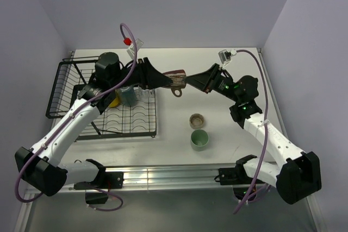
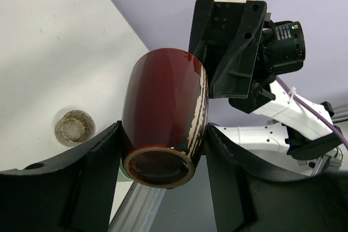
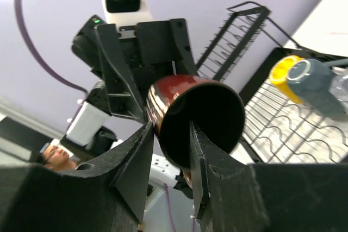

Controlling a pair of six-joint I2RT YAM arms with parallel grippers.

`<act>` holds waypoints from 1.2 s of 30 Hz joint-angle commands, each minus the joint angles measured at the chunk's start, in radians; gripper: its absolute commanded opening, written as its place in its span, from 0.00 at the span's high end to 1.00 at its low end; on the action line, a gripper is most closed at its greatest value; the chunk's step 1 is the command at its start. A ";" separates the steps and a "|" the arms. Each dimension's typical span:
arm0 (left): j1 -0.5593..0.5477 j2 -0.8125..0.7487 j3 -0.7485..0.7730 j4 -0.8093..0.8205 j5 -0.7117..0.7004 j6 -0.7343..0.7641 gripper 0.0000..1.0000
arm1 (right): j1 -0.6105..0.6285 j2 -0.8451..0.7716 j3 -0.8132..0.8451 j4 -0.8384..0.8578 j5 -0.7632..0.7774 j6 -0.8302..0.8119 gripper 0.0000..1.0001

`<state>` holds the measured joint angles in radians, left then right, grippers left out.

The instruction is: Load the cups into the dish rack

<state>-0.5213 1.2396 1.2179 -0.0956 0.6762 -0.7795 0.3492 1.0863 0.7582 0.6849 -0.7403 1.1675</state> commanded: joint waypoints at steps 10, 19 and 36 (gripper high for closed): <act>0.078 -0.066 0.087 -0.039 0.016 0.052 1.00 | -0.053 -0.086 -0.007 -0.168 0.068 -0.104 0.58; 0.087 0.014 0.371 -0.602 -0.337 0.322 1.00 | -0.065 -0.158 0.067 -0.588 0.261 -0.345 0.56; -0.051 0.139 0.328 -0.874 -0.876 0.379 1.00 | -0.065 -0.106 0.098 -0.735 0.329 -0.459 0.55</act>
<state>-0.5690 1.3865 1.5547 -0.9703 -0.0864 -0.4042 0.2890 0.9733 0.8062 -0.0383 -0.4297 0.7483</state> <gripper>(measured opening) 0.632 0.452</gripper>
